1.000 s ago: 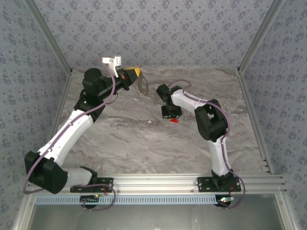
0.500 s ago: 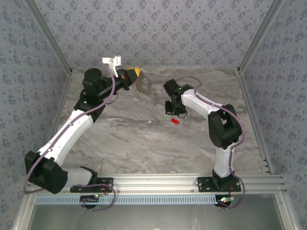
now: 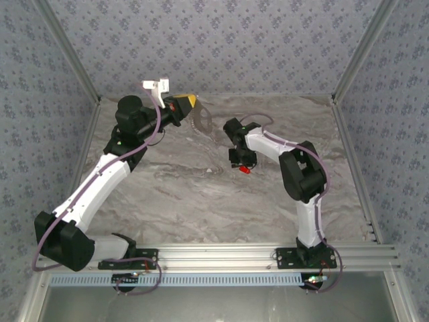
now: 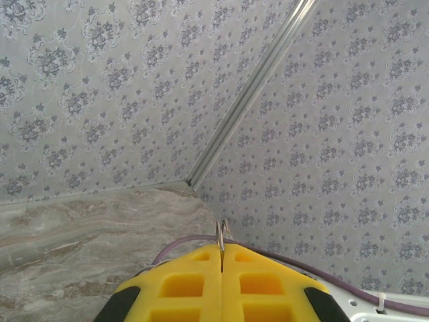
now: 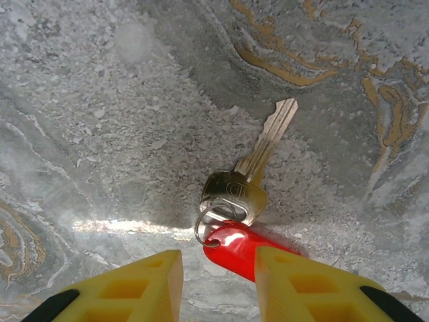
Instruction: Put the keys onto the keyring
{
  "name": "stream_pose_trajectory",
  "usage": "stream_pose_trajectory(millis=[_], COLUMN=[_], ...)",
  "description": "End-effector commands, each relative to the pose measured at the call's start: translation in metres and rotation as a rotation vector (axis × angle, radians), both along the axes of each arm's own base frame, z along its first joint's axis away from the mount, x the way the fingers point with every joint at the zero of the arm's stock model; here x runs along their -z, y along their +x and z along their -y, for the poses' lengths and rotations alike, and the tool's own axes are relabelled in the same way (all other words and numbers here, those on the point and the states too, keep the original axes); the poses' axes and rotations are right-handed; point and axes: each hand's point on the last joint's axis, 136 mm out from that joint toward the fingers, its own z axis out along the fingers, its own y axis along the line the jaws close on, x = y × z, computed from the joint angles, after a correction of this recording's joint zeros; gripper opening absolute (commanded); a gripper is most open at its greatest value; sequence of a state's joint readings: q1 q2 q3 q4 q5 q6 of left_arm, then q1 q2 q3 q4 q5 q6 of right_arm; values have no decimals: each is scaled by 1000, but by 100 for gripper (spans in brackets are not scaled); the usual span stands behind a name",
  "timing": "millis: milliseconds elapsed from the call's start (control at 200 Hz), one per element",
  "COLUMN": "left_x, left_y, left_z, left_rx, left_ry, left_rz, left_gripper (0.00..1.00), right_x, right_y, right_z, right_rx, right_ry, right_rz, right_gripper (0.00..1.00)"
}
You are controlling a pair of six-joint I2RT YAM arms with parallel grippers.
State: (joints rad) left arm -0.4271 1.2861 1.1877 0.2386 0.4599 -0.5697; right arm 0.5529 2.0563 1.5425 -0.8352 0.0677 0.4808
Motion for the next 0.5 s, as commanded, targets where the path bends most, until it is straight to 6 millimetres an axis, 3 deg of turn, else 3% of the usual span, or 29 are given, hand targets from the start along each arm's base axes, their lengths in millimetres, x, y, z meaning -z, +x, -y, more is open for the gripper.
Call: stream_pose_trajectory(millis=[0,495], left_x=[-16,-19], left_y=[-1,-2], left_z=[0,-1], left_rx=[16,12], left_ry=[-26,-33], left_rz=[48,48], left_gripper=[0,0], right_x=[-1,18], right_y=[4,9], right_z=[1,3], right_rx=[-31,-91], right_ry=[-49,-145], right_rz=[1,-25], right_gripper=[36,33])
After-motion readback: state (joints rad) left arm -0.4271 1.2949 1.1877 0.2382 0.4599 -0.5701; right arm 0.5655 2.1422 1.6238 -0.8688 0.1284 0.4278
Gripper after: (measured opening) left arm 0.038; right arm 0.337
